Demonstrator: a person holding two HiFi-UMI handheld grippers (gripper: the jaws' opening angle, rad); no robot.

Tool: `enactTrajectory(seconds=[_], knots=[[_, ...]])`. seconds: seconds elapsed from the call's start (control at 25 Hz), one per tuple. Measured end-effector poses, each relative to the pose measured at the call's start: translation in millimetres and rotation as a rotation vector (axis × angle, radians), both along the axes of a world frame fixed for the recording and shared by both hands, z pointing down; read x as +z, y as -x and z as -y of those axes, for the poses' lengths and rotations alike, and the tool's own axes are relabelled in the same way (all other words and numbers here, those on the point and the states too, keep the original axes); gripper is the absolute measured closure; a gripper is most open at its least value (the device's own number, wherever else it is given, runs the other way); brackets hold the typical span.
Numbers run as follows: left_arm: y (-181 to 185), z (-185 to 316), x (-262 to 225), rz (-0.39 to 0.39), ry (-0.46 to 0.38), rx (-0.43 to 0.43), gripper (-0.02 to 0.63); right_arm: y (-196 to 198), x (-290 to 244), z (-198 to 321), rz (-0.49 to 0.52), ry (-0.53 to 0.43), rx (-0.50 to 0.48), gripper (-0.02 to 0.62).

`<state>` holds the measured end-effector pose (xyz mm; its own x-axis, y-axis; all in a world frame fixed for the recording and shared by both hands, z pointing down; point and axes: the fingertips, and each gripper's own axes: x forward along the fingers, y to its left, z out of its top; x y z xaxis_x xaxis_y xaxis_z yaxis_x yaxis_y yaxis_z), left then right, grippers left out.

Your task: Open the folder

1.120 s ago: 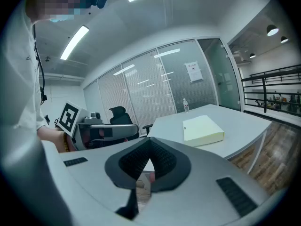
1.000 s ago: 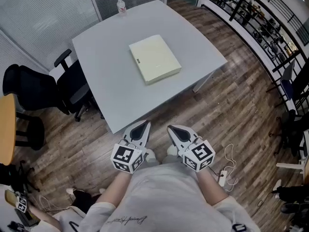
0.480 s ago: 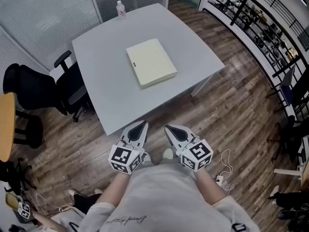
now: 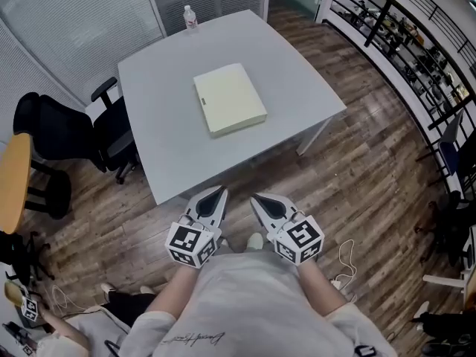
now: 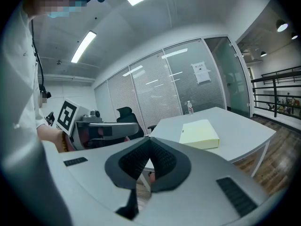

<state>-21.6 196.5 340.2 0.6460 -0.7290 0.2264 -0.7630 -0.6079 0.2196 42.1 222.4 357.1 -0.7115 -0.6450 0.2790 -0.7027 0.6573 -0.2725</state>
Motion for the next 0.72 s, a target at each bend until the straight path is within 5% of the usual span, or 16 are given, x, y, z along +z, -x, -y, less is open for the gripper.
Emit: enactTrajectory(seconds=[0.72], knots=[[-9.8,-0.7,8.5,0.018,0.008,-0.049,0.597,-8.8,7.9,8.9,0.031,0.020,-0.047,0.577]])
